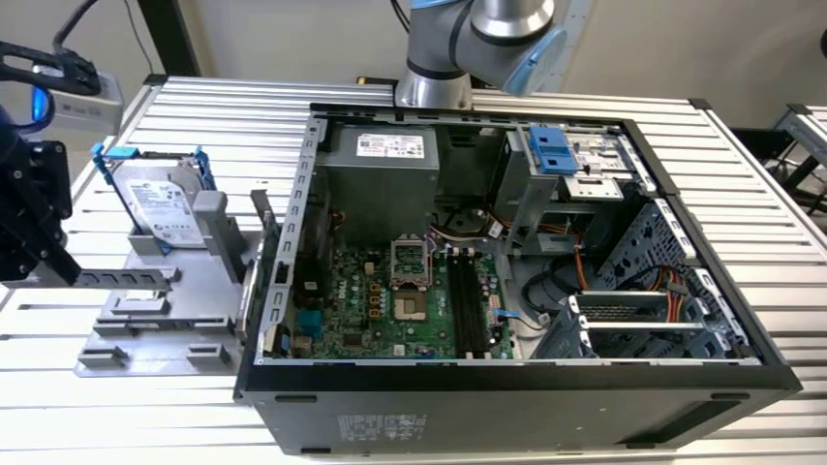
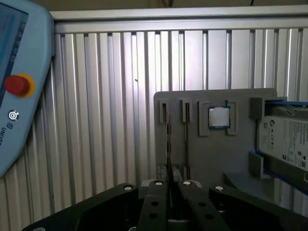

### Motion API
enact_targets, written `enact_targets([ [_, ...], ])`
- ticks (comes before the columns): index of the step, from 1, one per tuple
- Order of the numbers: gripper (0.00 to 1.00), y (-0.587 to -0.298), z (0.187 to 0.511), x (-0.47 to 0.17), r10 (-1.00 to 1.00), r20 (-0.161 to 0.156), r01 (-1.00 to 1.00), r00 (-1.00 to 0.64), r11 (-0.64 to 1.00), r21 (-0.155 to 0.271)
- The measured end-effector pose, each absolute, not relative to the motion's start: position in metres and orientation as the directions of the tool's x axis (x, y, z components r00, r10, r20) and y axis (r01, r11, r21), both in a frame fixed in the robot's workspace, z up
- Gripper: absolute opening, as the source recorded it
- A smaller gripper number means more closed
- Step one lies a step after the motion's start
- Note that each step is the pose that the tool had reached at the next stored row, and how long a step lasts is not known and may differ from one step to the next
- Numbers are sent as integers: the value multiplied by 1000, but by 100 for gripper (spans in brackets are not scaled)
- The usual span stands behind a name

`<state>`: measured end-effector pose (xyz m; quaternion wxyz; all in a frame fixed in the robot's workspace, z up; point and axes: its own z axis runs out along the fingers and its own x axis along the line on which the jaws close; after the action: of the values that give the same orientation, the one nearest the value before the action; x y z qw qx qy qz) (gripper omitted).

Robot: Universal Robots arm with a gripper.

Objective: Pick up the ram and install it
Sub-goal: 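Pick up the ram and move it above insertion slot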

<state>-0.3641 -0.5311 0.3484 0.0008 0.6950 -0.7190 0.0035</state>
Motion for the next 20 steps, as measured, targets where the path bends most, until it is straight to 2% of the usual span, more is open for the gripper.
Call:
enact_targets([
  [16,0,-530,397,-364,-999,5,-999,-34,34,-6],
  [20,0,-530,400,-364,-999,5,-999,-34,34,-6],
])
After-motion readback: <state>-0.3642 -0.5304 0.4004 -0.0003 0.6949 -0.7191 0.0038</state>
